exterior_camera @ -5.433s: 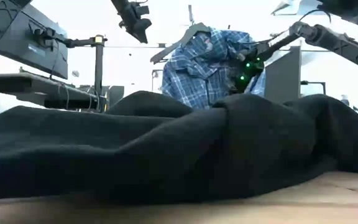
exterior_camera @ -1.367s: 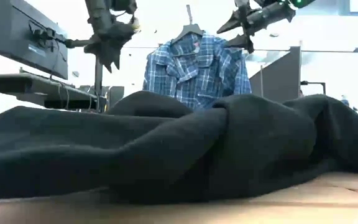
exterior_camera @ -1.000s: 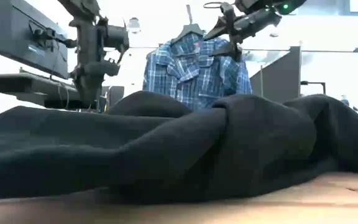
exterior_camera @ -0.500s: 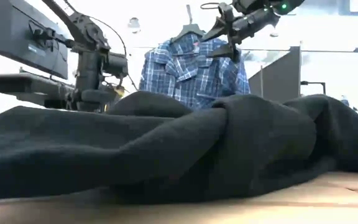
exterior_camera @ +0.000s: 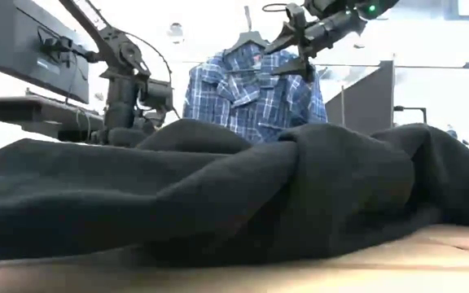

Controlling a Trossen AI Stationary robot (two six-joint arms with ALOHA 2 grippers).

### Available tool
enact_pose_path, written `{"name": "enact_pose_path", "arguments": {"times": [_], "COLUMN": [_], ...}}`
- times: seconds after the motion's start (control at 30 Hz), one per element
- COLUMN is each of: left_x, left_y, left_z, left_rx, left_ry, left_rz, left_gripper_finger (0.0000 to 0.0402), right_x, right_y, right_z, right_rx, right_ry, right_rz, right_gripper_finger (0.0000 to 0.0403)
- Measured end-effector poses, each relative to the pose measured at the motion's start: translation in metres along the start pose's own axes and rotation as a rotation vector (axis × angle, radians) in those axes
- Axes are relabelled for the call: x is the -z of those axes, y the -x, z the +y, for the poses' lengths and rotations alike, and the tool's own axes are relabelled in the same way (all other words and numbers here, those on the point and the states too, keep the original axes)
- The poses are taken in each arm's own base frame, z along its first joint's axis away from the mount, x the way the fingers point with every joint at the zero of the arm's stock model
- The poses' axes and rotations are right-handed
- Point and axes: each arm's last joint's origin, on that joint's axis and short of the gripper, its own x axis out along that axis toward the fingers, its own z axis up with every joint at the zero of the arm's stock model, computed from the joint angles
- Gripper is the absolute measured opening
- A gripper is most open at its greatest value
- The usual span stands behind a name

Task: Hang clothes
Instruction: Hang the black shirt on the rack

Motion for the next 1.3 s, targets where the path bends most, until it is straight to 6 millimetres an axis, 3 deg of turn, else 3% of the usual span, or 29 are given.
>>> {"name": "enact_pose_path", "arguments": {"times": [0.17,0.33,0.47,0.8,1.13,1.3], "left_x": [0.000,0.004,0.009,0.015,0.015,0.014], "left_y": [0.041,0.079,0.097,0.106,0.111,0.112], "left_z": [-0.008,-0.026,-0.041,-0.066,-0.075,-0.076], "left_rx": [-0.047,-0.044,-0.059,-0.166,-0.254,-0.263], "left_ry": [-0.065,-0.237,-0.310,-0.380,-0.377,-0.365], "left_rz": [-0.134,-0.330,-0.443,-0.512,-0.562,-0.583], "left_gripper_finger": [0.0006,0.0005,0.0004,0.0004,0.0004,0.0004], "right_x": [-0.001,-0.003,0.000,0.011,0.010,0.007], "right_y": [0.003,0.005,0.004,-0.021,-0.055,-0.061], "right_z": [-0.004,-0.009,-0.015,-0.045,-0.036,-0.033], "right_rx": [-0.016,-0.007,0.014,0.084,-0.094,-0.128], "right_ry": [-0.202,-0.258,-0.297,-0.483,-0.507,-0.498], "right_rz": [0.015,-0.001,0.014,0.099,0.085,0.049], "right_gripper_finger": [0.0255,0.0255,0.0255,0.0255,0.0255,0.0255]}}
